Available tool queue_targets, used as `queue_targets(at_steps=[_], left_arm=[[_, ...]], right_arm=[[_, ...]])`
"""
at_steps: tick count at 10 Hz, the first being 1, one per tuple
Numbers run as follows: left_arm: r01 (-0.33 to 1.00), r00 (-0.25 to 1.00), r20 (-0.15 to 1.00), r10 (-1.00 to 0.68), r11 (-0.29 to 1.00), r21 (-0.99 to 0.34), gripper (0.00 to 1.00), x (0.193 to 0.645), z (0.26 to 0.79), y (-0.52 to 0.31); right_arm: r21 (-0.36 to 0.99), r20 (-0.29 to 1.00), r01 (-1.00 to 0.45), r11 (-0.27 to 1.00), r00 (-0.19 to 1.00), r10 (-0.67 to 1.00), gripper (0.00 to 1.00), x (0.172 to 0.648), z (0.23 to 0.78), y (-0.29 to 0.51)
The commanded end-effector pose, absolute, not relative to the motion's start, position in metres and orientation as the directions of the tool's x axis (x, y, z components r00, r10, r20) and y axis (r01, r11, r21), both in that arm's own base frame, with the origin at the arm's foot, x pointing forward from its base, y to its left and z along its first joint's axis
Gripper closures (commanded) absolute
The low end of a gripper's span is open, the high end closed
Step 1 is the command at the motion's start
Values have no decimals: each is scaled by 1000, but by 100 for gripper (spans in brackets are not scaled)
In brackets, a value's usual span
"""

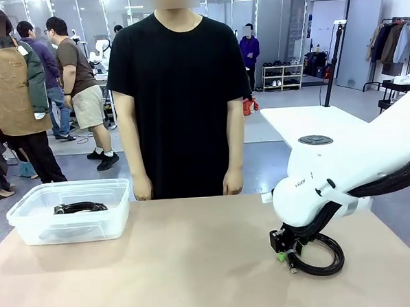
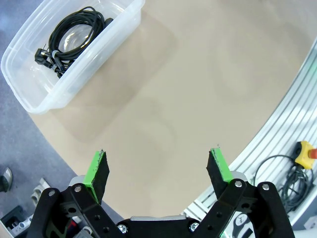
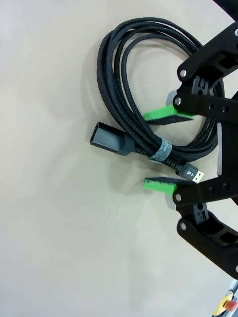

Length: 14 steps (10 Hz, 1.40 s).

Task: Organize and store the cables.
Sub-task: Place the USB Extension Cable into the Organizing box.

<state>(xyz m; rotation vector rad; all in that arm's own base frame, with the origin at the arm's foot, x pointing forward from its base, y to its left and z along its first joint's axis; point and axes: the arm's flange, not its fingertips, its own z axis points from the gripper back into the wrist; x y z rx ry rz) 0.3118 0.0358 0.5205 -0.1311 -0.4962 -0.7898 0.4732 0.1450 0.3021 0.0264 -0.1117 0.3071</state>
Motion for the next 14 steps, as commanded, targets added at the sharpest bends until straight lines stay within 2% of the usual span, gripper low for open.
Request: queue_targets(at_steps=[1, 2, 3, 6, 7, 11, 12, 13, 14], left_arm=[[702, 602, 476, -641, 709, 67, 0, 313, 520, 35], [702, 602, 476, -641, 709, 67, 0, 313, 520, 35], [702, 602, 476, -641, 709, 67, 0, 313, 520, 35], [702, 602, 476, -641, 709, 67, 0, 313, 520, 35], [702, 602, 476, -641, 709, 67, 0, 313, 520, 35], [702, 602, 476, -641, 709, 67, 0, 313, 520, 35], [702, 602, 476, -641, 709, 67, 0, 313, 520, 35], [702, 602, 476, -641, 709, 67, 0, 313, 520, 35], [702, 602, 476, -641, 709, 67, 0, 313, 520, 35]], right_arm=[[-10, 107, -272, 962, 957, 271, 100, 476, 305, 150], [-5, 105, -267, 964, 958, 266, 97, 476, 304, 149], [-1, 105, -264, 964, 959, 263, 100, 477, 303, 148], [-6, 120, -230, 973, 966, 229, 100, 479, 312, 141], [10, 115, -293, 956, 950, 290, 100, 475, 306, 145], [10, 115, -293, 956, 950, 290, 100, 475, 306, 145], [10, 115, -287, 958, 952, 284, 85, 475, 306, 144], [12, 157, -293, 956, 945, 288, 86, 457, 325, 150], [30, 166, -240, 970, 958, 232, 86, 447, 342, 168]])
